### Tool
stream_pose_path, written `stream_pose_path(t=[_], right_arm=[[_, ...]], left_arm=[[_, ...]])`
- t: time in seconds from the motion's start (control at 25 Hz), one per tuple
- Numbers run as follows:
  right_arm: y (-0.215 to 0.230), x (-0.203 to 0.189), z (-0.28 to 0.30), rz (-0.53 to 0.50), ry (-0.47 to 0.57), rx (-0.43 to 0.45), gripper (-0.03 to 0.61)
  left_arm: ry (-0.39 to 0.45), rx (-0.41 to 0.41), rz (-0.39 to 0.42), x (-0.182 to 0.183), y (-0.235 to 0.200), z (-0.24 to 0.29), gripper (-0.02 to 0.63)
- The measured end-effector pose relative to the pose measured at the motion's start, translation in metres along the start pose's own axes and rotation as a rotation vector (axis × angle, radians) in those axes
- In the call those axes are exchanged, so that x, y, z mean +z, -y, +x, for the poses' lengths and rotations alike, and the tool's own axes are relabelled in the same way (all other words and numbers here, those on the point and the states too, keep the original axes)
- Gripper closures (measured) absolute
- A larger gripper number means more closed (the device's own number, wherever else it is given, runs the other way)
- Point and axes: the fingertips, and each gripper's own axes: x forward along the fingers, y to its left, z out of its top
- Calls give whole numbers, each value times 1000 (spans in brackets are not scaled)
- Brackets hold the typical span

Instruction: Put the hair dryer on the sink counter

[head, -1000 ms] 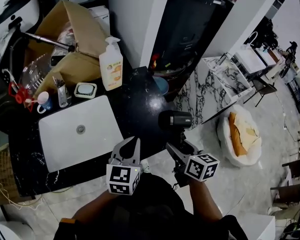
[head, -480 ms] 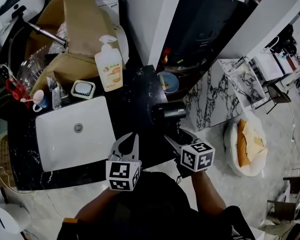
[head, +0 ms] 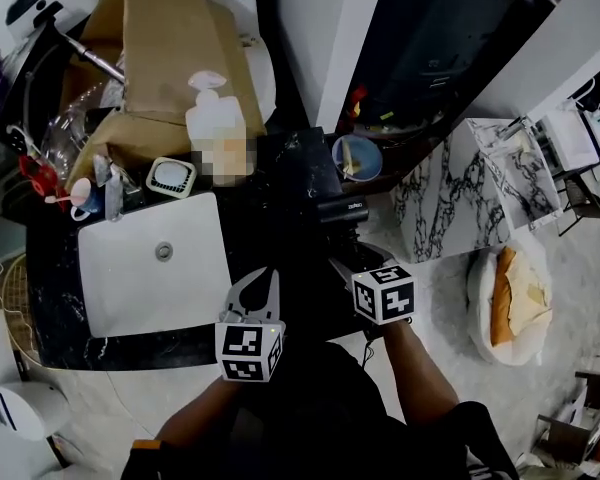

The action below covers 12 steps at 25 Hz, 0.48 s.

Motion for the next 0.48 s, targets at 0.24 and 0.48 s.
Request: stream_pose_path(t=[0.24,0.48], right_arm=[[12,6,24,-27,-41,-17,319],[16,3,38,-66,-78,-38,319]], left_arm=[[-37,27,-9,-5,-5,11,604],[-53,38,-11,-7,-9,17,604]])
